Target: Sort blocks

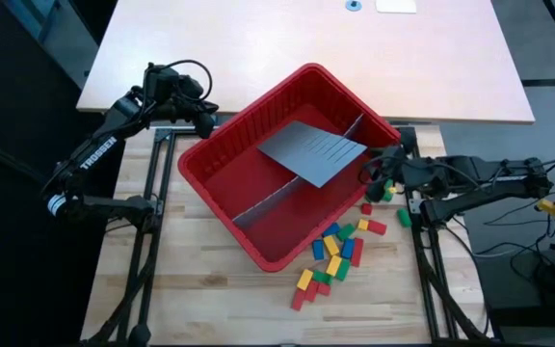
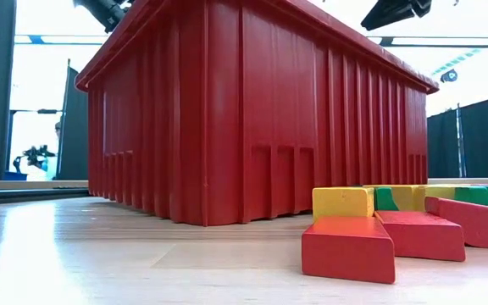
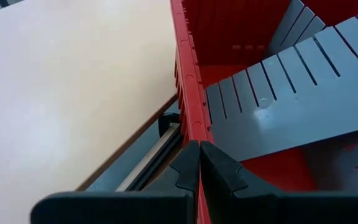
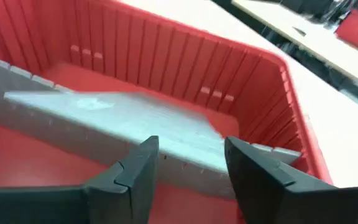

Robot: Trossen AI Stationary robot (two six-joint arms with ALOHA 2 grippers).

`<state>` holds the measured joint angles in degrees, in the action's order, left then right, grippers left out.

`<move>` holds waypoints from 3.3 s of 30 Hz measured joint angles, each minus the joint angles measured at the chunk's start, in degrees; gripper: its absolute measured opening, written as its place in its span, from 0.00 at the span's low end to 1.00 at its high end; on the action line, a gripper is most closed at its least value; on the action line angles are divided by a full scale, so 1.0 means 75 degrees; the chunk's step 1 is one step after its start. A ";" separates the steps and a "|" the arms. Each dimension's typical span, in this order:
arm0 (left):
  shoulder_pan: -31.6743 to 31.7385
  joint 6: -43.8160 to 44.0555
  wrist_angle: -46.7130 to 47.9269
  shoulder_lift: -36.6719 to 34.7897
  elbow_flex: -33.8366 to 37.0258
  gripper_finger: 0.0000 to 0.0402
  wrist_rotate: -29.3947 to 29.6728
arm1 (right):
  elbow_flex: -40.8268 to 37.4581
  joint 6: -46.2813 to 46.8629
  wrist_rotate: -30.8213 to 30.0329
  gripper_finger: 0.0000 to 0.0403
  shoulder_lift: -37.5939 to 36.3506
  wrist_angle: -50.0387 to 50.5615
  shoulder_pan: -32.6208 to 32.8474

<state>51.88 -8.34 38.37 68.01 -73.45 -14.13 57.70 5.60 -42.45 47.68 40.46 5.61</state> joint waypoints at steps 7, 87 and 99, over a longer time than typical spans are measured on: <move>0.0000 0.0002 0.0000 -0.0002 -0.0002 0.00 0.0006 | 0.0590 -0.0907 0.0075 0.45 0.0289 -0.0008 0.0000; 0.0003 -0.0010 0.0035 -0.0009 -0.0001 0.00 0.0008 | 0.1624 -0.2000 0.0277 0.00 0.2847 0.0083 -0.0554; 0.0000 -0.0227 0.0028 -0.0009 0.0000 0.00 0.0007 | 0.2765 -0.1950 -0.0155 0.00 0.2600 0.0472 -0.0557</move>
<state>51.88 -10.04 38.58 67.94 -73.45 -14.08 78.44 -9.03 -43.62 67.18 44.00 1.43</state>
